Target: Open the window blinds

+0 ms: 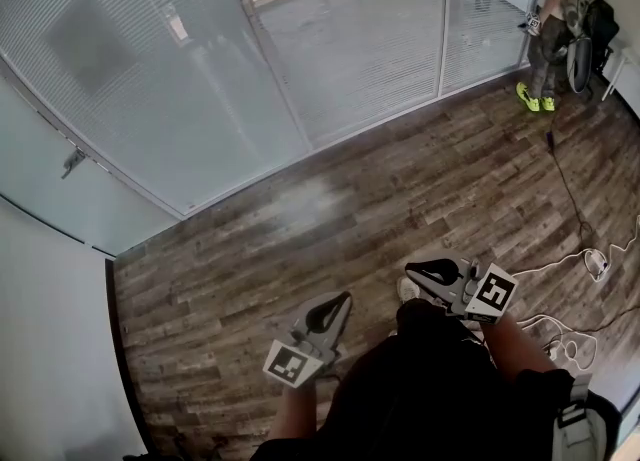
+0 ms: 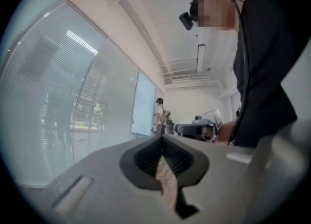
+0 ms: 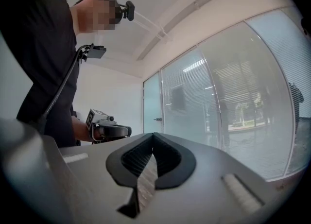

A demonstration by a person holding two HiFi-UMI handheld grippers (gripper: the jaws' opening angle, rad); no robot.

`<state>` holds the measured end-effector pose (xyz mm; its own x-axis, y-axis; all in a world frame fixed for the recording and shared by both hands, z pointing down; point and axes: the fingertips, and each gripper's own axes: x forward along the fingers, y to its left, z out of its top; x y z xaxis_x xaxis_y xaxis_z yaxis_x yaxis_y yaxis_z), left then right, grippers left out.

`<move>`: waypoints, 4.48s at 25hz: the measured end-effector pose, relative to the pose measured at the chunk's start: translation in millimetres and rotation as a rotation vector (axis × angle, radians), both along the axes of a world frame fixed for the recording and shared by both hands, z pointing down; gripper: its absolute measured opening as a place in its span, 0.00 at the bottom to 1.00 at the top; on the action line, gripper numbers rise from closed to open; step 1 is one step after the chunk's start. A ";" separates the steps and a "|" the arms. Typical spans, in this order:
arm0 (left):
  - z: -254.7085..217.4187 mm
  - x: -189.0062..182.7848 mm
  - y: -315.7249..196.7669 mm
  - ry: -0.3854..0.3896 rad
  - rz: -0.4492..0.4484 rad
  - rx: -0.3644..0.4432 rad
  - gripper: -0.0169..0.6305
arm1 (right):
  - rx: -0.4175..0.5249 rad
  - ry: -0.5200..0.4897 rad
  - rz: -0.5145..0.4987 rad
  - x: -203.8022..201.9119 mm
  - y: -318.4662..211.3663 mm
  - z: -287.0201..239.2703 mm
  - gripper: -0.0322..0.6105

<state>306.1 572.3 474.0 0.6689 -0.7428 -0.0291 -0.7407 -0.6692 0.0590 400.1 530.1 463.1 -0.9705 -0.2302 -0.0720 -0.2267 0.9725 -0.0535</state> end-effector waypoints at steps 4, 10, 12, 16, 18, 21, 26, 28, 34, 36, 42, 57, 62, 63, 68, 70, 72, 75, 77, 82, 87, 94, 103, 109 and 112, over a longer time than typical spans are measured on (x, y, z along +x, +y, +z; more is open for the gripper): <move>3.1 -0.4 -2.8 -0.005 -0.004 -0.004 0.03 | -0.012 0.009 -0.008 -3.4 -5.5 7.6 0.06; 10.2 -10.0 -18.1 0.004 -0.032 -0.026 0.03 | -0.020 0.022 -0.047 -18.5 -25.8 15.0 0.06; 11.7 -10.1 -26.2 0.004 -0.039 -0.034 0.03 | -0.018 0.034 -0.063 -23.1 -34.4 17.9 0.06; 10.0 -19.5 -46.4 -0.001 -0.063 -0.042 0.03 | -0.010 0.044 -0.105 -42.1 -54.2 18.2 0.06; 7.3 -23.8 -56.4 0.002 -0.079 -0.035 0.03 | -0.009 0.050 -0.135 -50.5 -62.7 19.1 0.06; 6.6 -29.1 -70.3 -0.002 -0.100 -0.042 0.03 | -0.021 0.056 -0.168 -59.8 -78.1 21.7 0.06; 9.3 -49.7 -96.4 0.005 -0.152 -0.064 0.03 | -0.027 0.064 -0.213 -82.1 -107.4 22.1 0.06; 9.1 -55.2 -106.8 0.003 -0.172 -0.065 0.03 | -0.023 0.071 -0.239 -88.6 -116.5 22.4 0.06; 7.8 -70.4 -138.3 0.018 -0.223 -0.065 0.03 | -0.024 0.088 -0.284 -101.7 -149.5 22.2 0.06; 10.4 -73.7 -147.6 0.018 -0.238 -0.073 0.03 | -0.037 0.090 -0.299 -104.3 -159.4 23.7 0.06; 12.4 -80.3 -177.8 0.014 -0.284 -0.082 0.03 | -0.044 0.083 -0.335 -109.3 -188.2 26.9 0.06; 15.4 -102.1 -236.7 -0.033 -0.393 -0.069 0.03 | -0.012 0.081 -0.412 -115.2 -250.9 25.5 0.06; 13.6 -104.8 -242.6 -0.043 -0.402 -0.061 0.03 | -0.029 0.065 -0.425 -119.7 -256.9 23.7 0.06; 13.0 -105.2 -243.2 -0.044 -0.405 -0.061 0.03 | -0.032 0.066 -0.429 -119.6 -256.6 23.5 0.06; 13.1 -102.4 -247.8 -0.059 -0.398 -0.055 0.03 | -0.014 0.067 -0.430 -116.1 -259.2 24.8 0.06; 11.9 -98.9 -250.1 -0.062 -0.394 -0.052 0.03 | -0.007 0.064 -0.429 -114.1 -260.2 23.3 0.06; 9.9 -96.6 -251.1 -0.062 -0.391 -0.047 0.03 | 0.001 0.060 -0.428 -112.7 -260.5 21.7 0.06; 8.0 -94.0 -251.3 -0.066 -0.390 -0.044 0.03 | -0.003 0.059 -0.424 -109.6 -260.4 20.9 0.06; 7.6 -91.5 -250.9 -0.071 -0.387 -0.041 0.03 | -0.019 0.049 -0.423 -106.7 -259.5 19.9 0.06; 5.6 -87.4 -253.1 -0.080 -0.380 -0.038 0.03 | 0.002 0.043 -0.421 -105.6 -262.3 18.3 0.06; 6.1 -85.6 -251.6 -0.082 -0.371 -0.036 0.03 | 0.019 0.056 -0.433 -108.9 -257.3 23.1 0.06; 5.9 -88.3 -264.7 -0.082 -0.348 -0.040 0.03 | 0.026 0.051 -0.408 -108.1 -265.4 21.6 0.06; 0.8 -82.2 -282.0 -0.069 -0.277 -0.026 0.03 | 0.006 0.054 -0.363 -104.3 -278.7 22.9 0.06; 1.6 -88.7 -298.5 -0.076 -0.250 -0.041 0.03 | -0.025 0.065 -0.348 -117.0 -294.3 27.4 0.06; 4.9 -92.6 -304.4 -0.077 -0.234 -0.054 0.03 | -0.017 0.066 -0.343 -126.2 -304.4 26.8 0.06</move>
